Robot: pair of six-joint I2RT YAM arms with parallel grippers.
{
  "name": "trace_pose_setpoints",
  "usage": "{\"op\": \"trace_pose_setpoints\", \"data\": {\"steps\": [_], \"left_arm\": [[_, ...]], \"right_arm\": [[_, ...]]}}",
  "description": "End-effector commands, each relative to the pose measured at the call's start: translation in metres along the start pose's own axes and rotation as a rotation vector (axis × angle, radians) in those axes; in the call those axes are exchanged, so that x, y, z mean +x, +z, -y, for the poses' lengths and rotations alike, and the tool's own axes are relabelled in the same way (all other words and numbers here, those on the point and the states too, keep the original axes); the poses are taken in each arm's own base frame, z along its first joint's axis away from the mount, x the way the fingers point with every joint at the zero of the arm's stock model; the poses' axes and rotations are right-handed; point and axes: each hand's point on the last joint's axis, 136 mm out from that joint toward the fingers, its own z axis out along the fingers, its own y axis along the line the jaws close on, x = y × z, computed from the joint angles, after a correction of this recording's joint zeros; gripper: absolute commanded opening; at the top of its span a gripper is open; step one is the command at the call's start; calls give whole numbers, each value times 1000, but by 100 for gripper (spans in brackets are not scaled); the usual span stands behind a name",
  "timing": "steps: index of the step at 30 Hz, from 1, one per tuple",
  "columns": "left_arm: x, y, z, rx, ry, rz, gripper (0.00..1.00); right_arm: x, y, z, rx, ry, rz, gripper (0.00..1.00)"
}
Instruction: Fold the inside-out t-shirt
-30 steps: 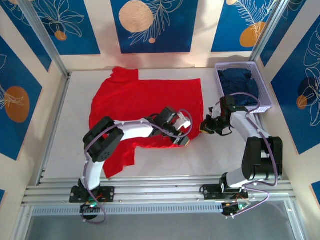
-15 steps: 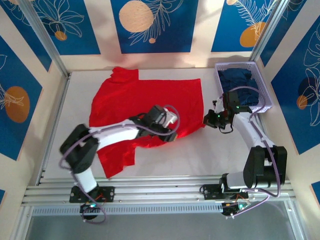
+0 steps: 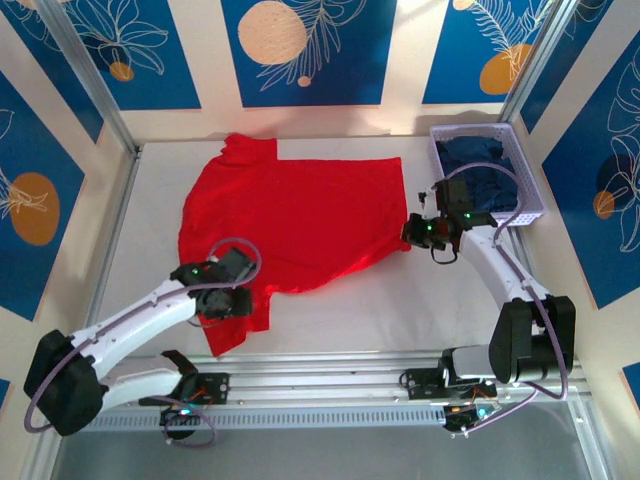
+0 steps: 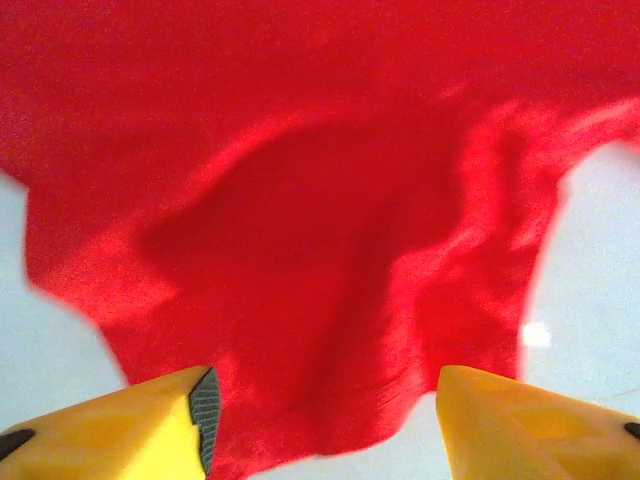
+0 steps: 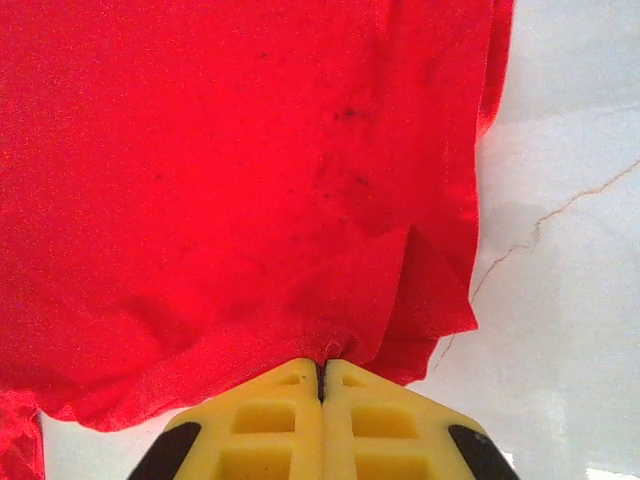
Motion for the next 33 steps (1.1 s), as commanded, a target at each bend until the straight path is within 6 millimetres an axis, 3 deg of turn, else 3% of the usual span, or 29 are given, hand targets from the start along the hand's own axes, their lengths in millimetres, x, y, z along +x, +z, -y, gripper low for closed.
{"op": "trace_pose_setpoints", "data": {"steps": [1,4,8,16,26,33], "left_arm": [[27,-1,-42,-136,-165,-49,60],[44,7,-55,-162,-229,-87,59],[62,23,-56,-154,-265,-154,59],[71,37,-51,-135,-245,-209,51],[80,51,-45,-98,-253,-269,48],[81,63,-42,-75,-266,-289,30]], "right_arm": [[-14,-12,-11,-21,-44,56,0],[-16,-14,-12,-28,-52,63,0],[-18,-15,-15,-52,-49,67,0],[-17,-11,-16,-80,-35,55,0],[-18,-12,-19,-95,-37,56,0],[-20,-14,-19,-100,-34,61,0]]}}
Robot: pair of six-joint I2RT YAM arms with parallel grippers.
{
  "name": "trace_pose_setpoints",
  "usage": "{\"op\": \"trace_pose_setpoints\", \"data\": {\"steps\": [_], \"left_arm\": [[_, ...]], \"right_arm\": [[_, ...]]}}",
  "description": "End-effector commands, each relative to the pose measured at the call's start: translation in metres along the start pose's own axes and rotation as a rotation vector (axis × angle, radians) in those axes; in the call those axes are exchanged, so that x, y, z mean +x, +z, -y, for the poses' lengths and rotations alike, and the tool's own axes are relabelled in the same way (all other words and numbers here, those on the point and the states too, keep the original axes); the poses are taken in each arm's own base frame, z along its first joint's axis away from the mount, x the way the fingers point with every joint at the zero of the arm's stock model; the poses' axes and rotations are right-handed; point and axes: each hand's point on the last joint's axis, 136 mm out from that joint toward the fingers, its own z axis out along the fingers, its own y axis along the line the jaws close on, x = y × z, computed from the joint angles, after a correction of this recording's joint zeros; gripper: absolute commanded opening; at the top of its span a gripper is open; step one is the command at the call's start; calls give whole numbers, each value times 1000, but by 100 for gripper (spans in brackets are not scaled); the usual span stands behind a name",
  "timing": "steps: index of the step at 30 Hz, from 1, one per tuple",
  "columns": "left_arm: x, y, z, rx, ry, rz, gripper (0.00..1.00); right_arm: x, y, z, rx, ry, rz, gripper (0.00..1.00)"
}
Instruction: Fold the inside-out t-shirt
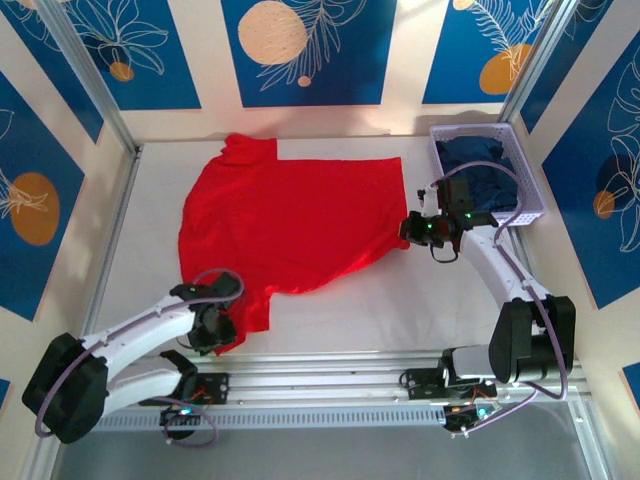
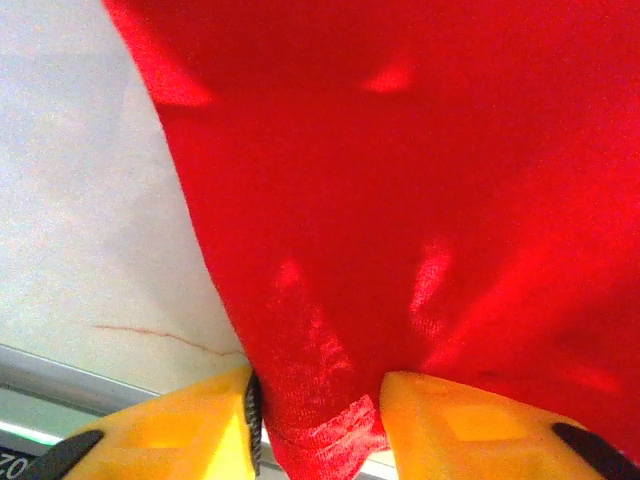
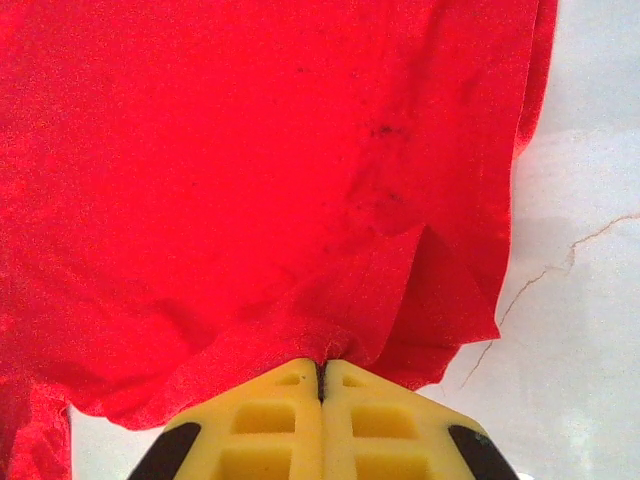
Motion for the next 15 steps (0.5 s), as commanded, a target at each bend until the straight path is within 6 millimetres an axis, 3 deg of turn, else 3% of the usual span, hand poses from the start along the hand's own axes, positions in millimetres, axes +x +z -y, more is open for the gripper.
{"op": "trace_pose_setpoints", "data": {"steps": [1,5,8,12,15], "left_arm": [[7,20,-1,16,-5,-40,27],[3,21,5,53,-9,-23,14],[-15,3,14,62,23,47,3],[-60,-51,23,103,40,227,0],[-110,-123,33,218,2,468,0]], "right_arm": [[-14,-12,-11,-39,-26,44,0],[-14,-11,-9,-36,-21,45,0],[-15,-11,-9,-34,-18,48,0],[-30,-22,-10,-20,-15,121,0],[-56,-40,-16,-24,-16,226,0]]}}
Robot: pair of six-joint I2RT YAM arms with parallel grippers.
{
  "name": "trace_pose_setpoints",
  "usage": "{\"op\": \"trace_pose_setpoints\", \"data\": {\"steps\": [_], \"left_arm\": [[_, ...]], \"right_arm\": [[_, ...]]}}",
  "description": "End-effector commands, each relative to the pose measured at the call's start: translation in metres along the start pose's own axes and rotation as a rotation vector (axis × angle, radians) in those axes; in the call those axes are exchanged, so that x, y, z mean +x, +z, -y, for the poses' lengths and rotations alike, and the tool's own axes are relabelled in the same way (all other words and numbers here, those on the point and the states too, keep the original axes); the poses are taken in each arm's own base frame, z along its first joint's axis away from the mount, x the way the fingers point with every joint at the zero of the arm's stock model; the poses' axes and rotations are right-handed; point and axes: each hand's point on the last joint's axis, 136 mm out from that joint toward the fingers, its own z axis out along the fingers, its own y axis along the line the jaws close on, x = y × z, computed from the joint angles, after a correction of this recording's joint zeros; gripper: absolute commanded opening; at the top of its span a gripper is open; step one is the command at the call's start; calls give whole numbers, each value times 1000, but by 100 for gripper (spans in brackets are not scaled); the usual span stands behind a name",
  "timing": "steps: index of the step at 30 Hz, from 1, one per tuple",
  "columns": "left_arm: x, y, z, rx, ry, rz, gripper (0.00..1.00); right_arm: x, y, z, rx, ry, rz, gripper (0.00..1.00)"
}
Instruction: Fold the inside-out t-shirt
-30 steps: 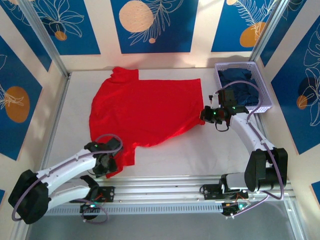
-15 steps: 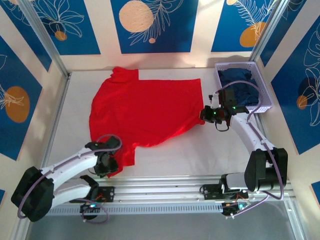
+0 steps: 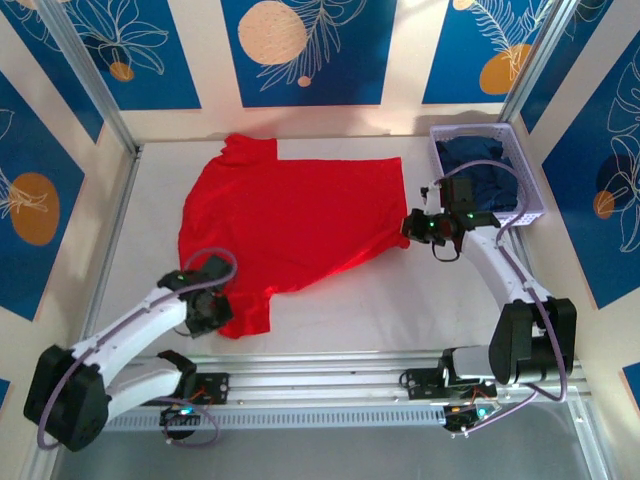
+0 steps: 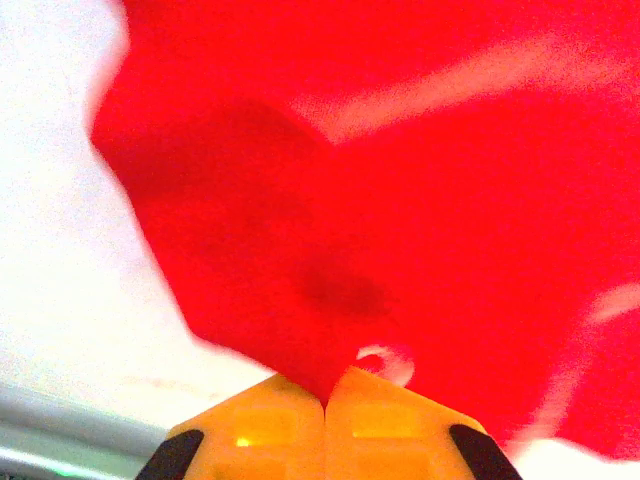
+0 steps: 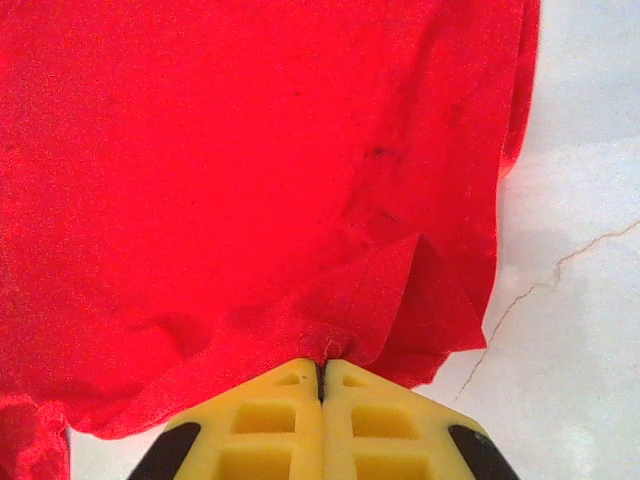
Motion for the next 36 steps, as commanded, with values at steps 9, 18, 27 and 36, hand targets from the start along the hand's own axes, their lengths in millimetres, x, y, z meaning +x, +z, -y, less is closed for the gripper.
{"op": "trace_pose_setpoints", "data": {"steps": [9,18,27,36], "left_arm": [[-186,-369,34,415,-68,1172,0],[-161,-565,-15,387,14,1511,0],[-146,-618,-21,405,105,1635,0],[-197,-585,23,267,183,1556,0]], "right_arm": [[-163,-167,-78,-36,-185,566,0],[-153,-335,-143,-70,-374,895,0],[-103,-446,-180,-132,-461,1095,0],[-120,-436,-170,-51,-463,1088,0]]}}
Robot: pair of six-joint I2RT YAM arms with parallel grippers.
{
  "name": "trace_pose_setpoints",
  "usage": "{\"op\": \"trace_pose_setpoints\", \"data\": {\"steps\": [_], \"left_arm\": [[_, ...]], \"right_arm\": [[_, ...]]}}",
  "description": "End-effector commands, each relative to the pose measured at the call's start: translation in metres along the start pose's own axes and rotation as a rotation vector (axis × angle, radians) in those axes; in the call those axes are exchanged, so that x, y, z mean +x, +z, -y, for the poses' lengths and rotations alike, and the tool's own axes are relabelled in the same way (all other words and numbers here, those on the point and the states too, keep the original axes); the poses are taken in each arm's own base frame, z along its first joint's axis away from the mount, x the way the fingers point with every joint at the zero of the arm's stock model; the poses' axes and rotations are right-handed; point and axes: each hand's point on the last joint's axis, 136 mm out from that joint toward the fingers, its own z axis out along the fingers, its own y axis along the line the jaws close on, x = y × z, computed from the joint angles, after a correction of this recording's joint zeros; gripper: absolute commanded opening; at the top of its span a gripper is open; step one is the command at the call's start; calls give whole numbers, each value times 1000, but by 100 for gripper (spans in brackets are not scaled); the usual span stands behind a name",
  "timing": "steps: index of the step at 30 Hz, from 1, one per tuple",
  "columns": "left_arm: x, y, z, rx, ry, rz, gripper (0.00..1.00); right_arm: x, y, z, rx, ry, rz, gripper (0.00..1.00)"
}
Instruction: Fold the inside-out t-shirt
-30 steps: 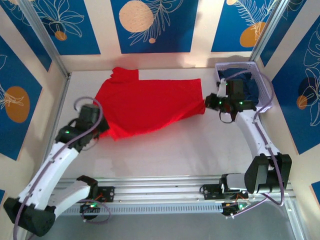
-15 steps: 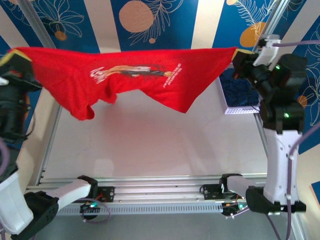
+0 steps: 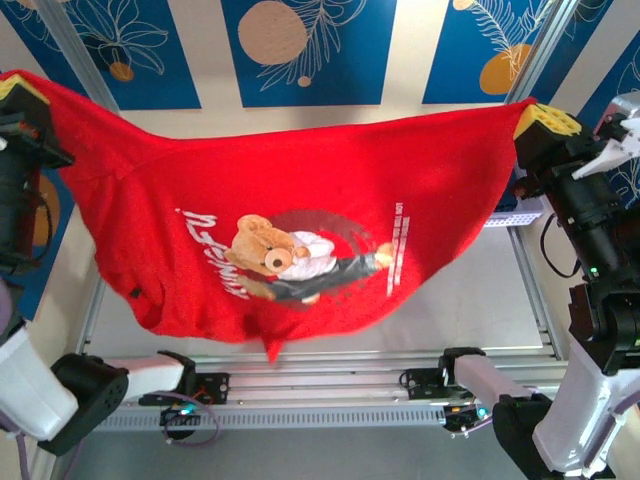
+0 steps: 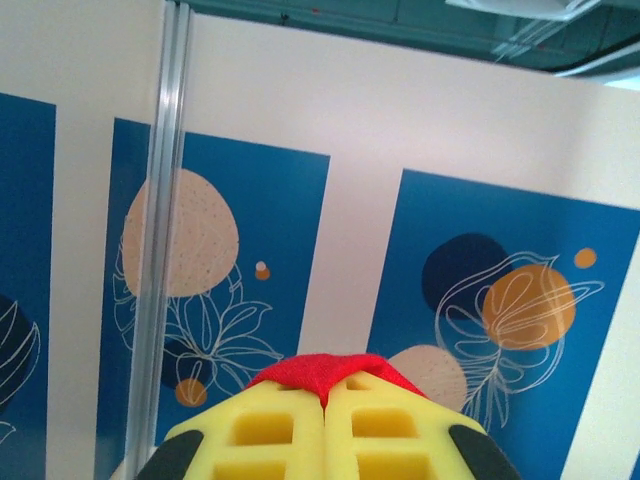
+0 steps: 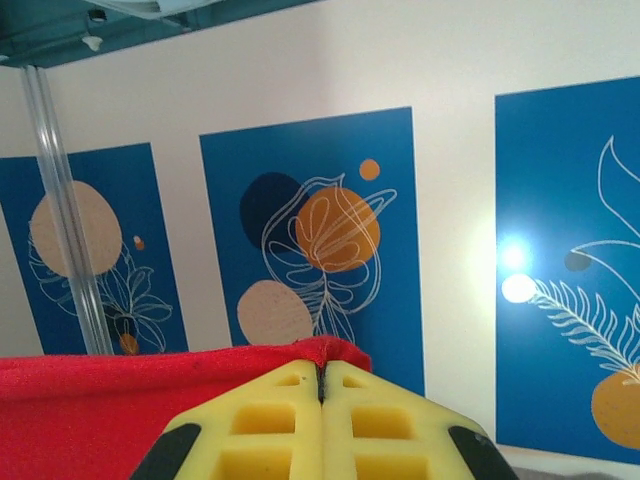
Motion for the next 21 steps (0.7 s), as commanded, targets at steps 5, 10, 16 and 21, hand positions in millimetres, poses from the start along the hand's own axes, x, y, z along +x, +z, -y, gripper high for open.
{"op": "trace_pose_setpoints", "data": {"steps": [5,10,16,21], "left_arm": [[80,100,19,-90,160,-170,0],[174,178,7,-118,146,-354,0],[346,295,6,-92,110,-560,11],[456,359,22,-14,4,-595,46]], "right_arm": [[76,83,57,139,-17,-190,0],[162,156,86,137,40,-340,0],[322,273,153,247,38,-541,4],[432,325,195,342,72,-761,31]]}}
